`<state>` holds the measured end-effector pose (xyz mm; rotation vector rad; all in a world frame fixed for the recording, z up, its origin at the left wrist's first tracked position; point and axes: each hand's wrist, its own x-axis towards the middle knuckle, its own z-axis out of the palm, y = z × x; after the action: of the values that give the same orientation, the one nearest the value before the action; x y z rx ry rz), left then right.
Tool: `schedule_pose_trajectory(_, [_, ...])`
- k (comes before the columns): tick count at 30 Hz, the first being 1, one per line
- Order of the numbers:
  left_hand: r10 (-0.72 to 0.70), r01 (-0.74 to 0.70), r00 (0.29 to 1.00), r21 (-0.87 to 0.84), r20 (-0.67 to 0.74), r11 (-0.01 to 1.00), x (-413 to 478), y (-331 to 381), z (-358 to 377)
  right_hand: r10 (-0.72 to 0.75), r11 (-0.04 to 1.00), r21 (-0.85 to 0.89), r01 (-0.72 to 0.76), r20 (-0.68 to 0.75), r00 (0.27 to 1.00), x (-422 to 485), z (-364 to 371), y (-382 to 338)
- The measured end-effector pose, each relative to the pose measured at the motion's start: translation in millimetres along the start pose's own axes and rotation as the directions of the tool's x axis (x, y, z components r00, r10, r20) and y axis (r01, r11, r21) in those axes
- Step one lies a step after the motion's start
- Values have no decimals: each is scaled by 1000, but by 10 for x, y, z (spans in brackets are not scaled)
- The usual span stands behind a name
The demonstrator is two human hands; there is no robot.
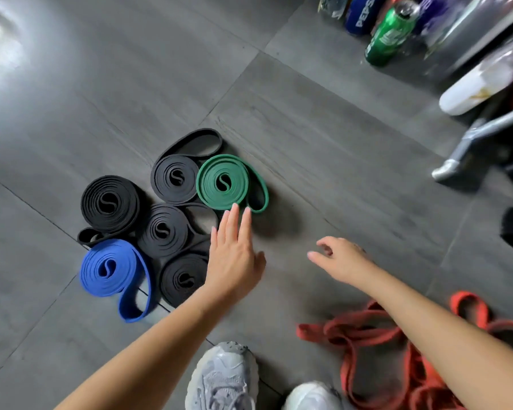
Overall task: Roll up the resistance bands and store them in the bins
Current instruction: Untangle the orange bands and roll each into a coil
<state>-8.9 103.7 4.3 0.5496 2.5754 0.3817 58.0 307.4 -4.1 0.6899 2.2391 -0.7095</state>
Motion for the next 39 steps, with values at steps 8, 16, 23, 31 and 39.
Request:
schedule_pose_trajectory(8, [234,-251,923,17,307,968,-418,537,285,-67,832,-547,89,60,996,-910,416,995])
schedule_pose_trajectory(16, [333,-332,822,-87,462,939,-715,1016,-267,-75,969,214,123,-219,973,-1403,5,605])
schedule_pose_trajectory(23, [536,-419,825,-442,181,793,-1120,1786,-1539,-174,726,531,437,-473,864,-2516,-1258,40])
schedule_pose_trajectory(31, [663,-652,725,-498,-187,573,-2273,2545,-2693,-332,499,564,658,-577,746,-3868,-1659,118])
schedule_pose_trajectory(39, [510,-561,730,-825,-455,67,-3239,2918,-3329,-252,679,488,549,-547,798,-4286,-1335,280])
